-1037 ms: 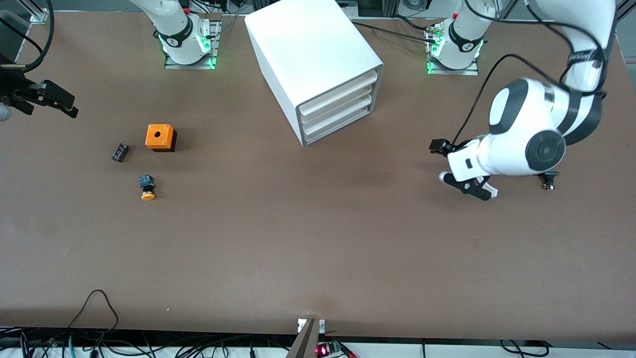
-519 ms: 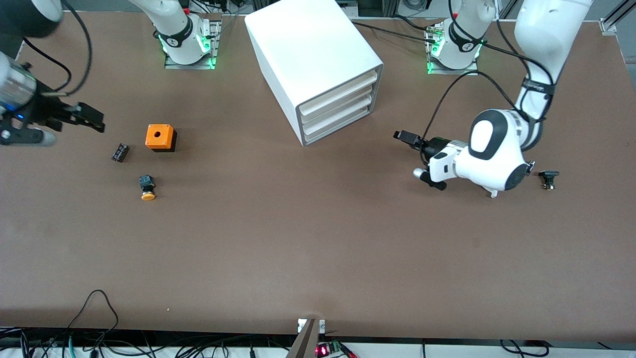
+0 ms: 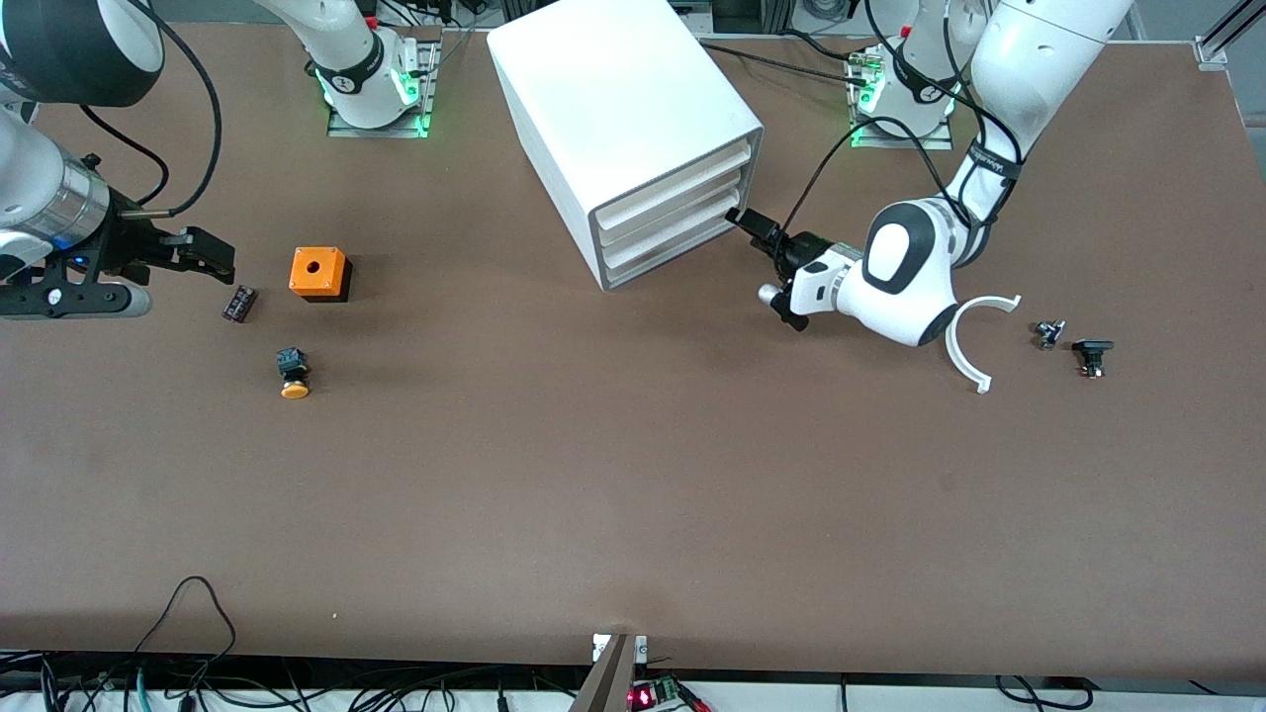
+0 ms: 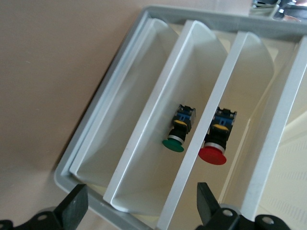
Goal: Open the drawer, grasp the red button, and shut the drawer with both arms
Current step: 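Reach the left gripper to the drawer handle while the right gripper advances, then pull the top cabinet drawer open with the left gripper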
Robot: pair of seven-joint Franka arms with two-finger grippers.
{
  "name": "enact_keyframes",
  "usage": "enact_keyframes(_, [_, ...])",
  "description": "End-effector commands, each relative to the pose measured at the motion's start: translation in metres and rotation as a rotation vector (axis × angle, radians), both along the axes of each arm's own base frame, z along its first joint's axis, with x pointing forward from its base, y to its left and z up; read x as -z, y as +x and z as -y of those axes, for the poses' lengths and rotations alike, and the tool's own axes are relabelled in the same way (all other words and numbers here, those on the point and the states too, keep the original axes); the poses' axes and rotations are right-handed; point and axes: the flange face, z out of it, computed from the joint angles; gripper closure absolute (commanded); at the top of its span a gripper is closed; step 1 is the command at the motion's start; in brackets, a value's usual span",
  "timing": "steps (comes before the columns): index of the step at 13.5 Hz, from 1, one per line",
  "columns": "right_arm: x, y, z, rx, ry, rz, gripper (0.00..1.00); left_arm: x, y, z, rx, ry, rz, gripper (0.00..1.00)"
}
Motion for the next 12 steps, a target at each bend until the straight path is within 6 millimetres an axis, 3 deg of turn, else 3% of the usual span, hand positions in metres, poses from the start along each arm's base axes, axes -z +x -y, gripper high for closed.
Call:
enact_keyframes(1, [0.003,0.001,-0.019,-0.033,0.005,-0.015,0.00,0.004,-0.025,0.009,-0.006,-0.064,0.004,0.01])
enact_keyframes(3, [0.006,0.001,-0.029,-0.056,-0.004,-0.024,0.00,0.001,-0.036,0.025,0.004,-0.086,-0.011,0.03])
enact_keyframes(6, [0.006,0.001,-0.029,-0.051,0.001,-0.024,0.00,0.003,-0.044,0.036,0.012,-0.078,0.003,0.14])
enact_keyframes(10, [0.007,0.001,-0.031,-0.056,0.002,-0.024,0.00,0.002,-0.055,0.048,0.038,-0.083,0.002,0.60])
enact_keyframes(11, [0.007,0.001,-0.031,-0.054,0.002,-0.025,0.00,0.002,-0.055,0.049,0.040,-0.083,0.002,0.75])
enact_keyframes(12, [0.007,0.001,-0.032,-0.050,0.021,-0.026,0.00,0.002,-0.055,0.049,0.040,-0.083,0.002,0.96])
